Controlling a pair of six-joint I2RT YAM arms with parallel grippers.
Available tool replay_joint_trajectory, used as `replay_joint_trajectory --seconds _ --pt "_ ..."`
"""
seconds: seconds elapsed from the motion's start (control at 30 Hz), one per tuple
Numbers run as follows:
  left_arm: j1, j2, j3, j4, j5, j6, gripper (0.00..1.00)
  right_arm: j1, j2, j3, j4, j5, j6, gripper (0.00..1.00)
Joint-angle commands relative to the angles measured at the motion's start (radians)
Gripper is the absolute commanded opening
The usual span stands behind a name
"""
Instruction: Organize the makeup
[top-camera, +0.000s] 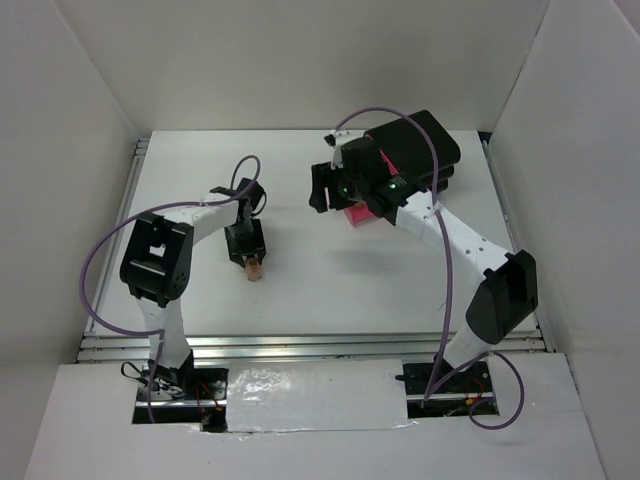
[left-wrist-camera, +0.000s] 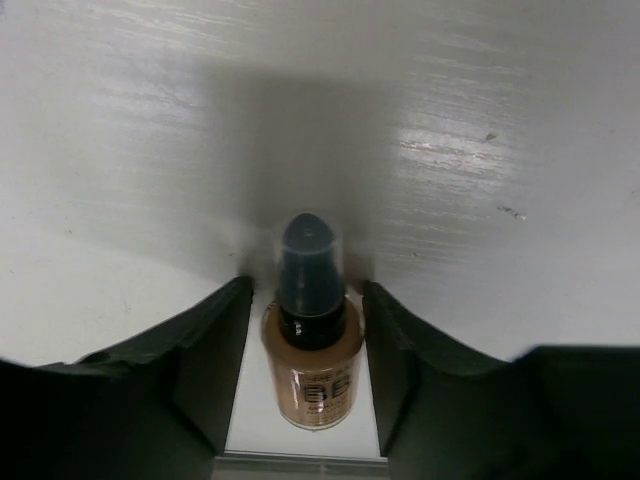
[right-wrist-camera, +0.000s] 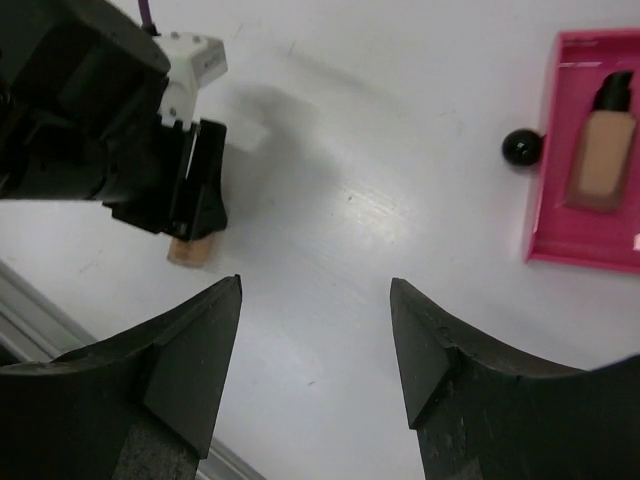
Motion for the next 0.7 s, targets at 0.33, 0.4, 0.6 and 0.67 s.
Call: replay_joint_trajectory --seconds 0.33,0.4,0.6,0.67 --pt "-0.013 -0.023 0.006 0.025 0.060 -0.038 0.13 0.025 -0.150 -0.187 0.066 -0.161 0.074 0.70" --pt "-0.013 -0.036 0.011 0.042 0.112 -0.043 0.05 0.031 -0.154 -0.254 0.124 -0.280 0.086 0.76" --pt "-0.013 -0.134 0.060 0.096 0.319 -0.099 0.00 0.086 -0.234 -0.509 0.483 -0.344 0.281 0.92" --pt "-0.014 -0.171 0.060 0.126 0.382 -0.144 0.00 0.091 -0.236 -0.544 0.583 -0.354 0.361 0.95"
